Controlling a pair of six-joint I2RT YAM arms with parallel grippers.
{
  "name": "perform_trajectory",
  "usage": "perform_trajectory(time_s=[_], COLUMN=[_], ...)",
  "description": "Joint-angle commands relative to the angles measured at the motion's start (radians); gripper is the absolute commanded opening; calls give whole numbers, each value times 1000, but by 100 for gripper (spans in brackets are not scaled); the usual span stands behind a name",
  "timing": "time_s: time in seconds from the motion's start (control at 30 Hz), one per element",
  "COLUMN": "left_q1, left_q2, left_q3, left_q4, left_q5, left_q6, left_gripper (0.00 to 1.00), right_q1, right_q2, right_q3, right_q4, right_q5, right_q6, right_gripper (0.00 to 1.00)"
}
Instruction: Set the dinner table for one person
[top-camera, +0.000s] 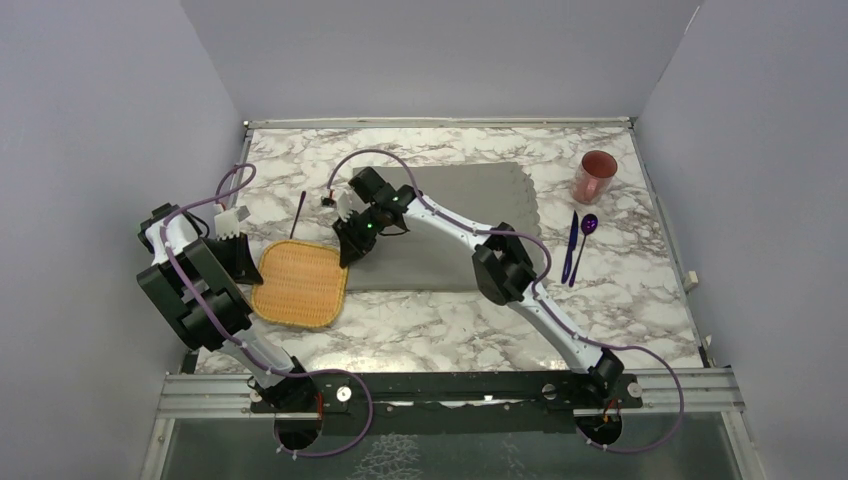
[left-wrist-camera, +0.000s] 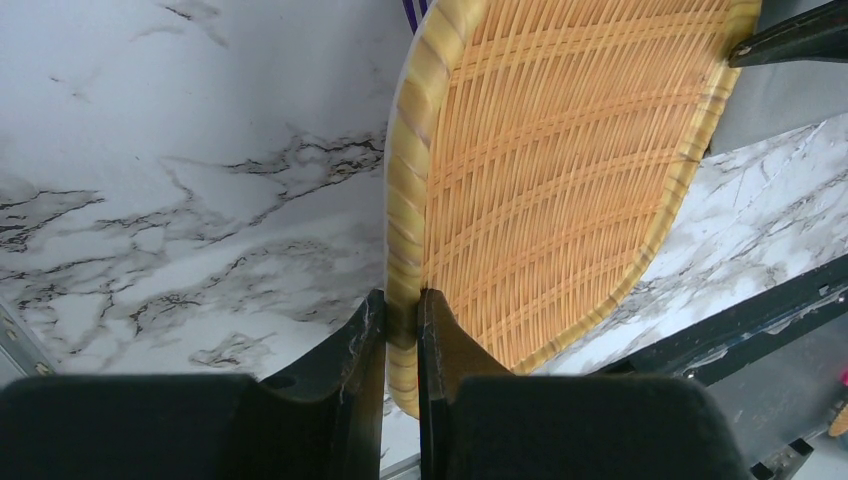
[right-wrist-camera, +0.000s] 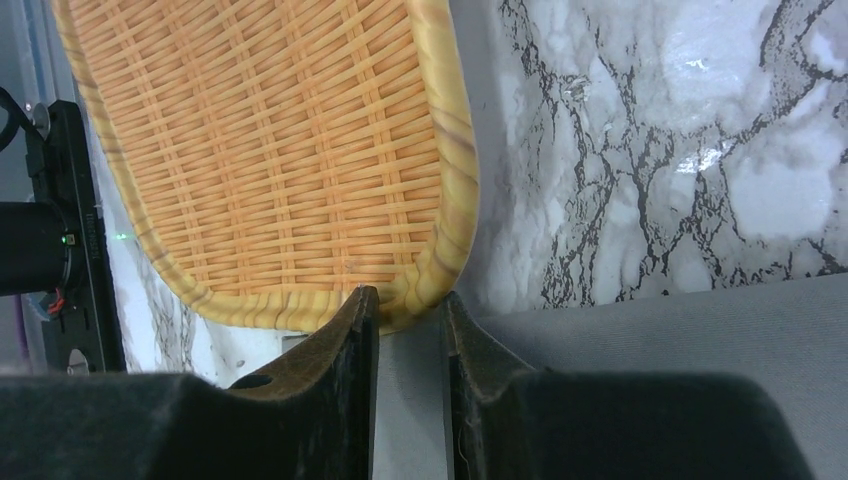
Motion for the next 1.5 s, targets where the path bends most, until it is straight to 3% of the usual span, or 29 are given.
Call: perform_trajectory(time_s=[0.0, 0.43, 0.9, 1.47], left_q1=[-6, -54, -201, -375], left_q2=[-9, 11, 47, 111], left_q3=[22, 72, 109, 170], left_q4=[37, 20, 25, 53], left_q5=[21, 33, 52, 63], left_q6=[13, -17, -84, -146], left_gripper=[0, 0, 0, 0], right_q1=[33, 34, 33, 2], right_q2=[-86, -160, -288, -407], right_q3=[50, 43, -127, -352], right_q4=[-13, -33, -48, -16], right_q5=[-19, 0, 64, 250], right_q6=[-56, -67, -94, -91], right_gripper=[1, 1, 1, 1])
